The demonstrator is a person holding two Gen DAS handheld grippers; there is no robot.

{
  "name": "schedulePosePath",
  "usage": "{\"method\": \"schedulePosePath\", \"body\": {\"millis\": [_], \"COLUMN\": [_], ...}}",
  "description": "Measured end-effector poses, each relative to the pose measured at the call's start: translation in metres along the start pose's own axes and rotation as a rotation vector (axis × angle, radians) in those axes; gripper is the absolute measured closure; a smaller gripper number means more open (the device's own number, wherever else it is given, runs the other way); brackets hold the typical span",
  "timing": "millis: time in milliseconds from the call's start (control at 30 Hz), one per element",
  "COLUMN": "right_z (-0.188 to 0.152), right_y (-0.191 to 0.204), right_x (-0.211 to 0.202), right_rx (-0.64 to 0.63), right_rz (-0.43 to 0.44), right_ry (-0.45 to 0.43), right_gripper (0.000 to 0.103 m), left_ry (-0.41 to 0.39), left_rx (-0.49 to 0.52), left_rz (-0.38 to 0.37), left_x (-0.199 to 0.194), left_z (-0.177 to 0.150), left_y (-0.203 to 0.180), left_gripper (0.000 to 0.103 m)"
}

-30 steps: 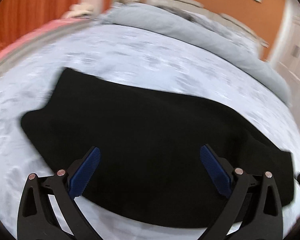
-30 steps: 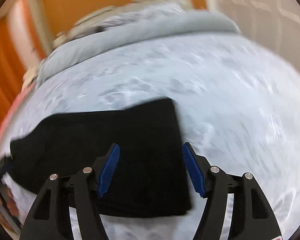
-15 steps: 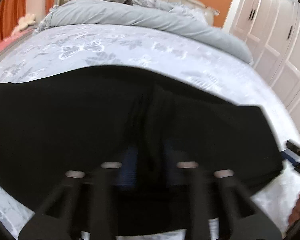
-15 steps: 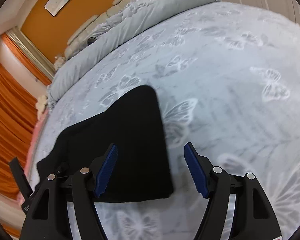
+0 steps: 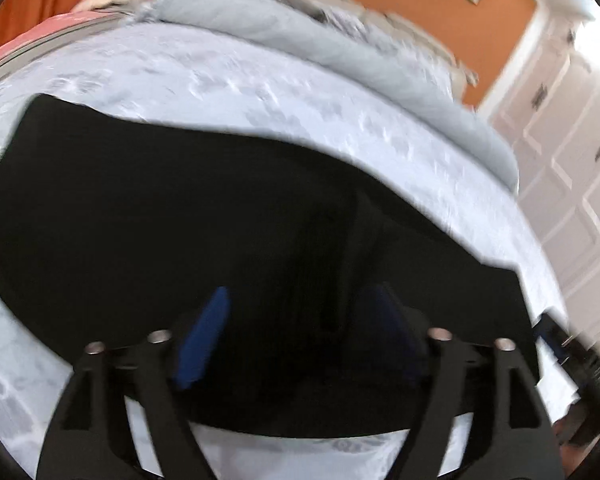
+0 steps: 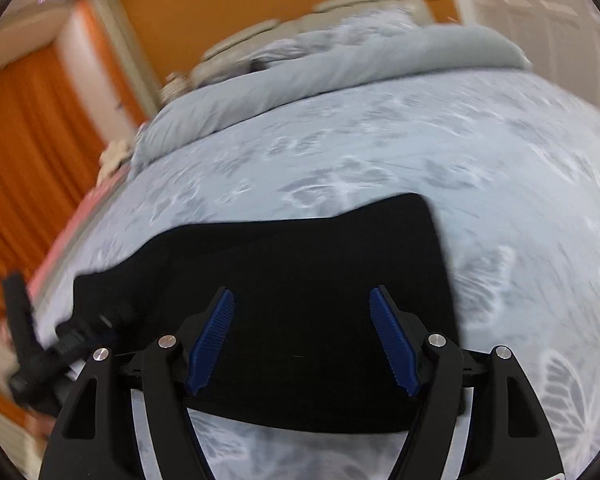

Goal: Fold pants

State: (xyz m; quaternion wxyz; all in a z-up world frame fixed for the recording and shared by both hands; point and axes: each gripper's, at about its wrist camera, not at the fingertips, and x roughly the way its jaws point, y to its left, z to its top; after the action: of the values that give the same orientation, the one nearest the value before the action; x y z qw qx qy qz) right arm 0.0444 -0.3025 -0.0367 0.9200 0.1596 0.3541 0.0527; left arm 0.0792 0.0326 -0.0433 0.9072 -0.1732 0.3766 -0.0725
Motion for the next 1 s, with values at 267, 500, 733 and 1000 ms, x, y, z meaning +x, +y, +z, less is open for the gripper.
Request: {"method": "schedulePosePath", "body": {"millis": [267, 500, 733, 1000], "right_z": [-0.009, -0.003, -0.002, 0.005], "right_y": [0.028, 0.018, 0.015, -0.015], "right_x": [0.039, 0.028, 0.031, 0.02], "right_rx": [-0.123, -0.015, 0.01, 0.158], "right_rz": [-0.127, -0.071, -0.082, -0.044], "right_ry": [0.09, 0.002, 0.014, -0.014], "right_gripper": [0.035, 0.035, 0.034, 0.034], "left_ry": [-0.185, -0.067, -0.075, -0.312], "left_rx": [-0.187, -0.688, -0.622, -0.29], "left_rz": [0.38, 0.421, 0.324, 0.27], "left_x": [-0.052, -0.052, -0.035, -0.075], "left_z": [0.037, 0.026, 0.037, 0.06], "left_y": [0.083, 0.214, 0.203, 0.102], "left_gripper": [0.011, 0.011, 0.077, 0.087]}}
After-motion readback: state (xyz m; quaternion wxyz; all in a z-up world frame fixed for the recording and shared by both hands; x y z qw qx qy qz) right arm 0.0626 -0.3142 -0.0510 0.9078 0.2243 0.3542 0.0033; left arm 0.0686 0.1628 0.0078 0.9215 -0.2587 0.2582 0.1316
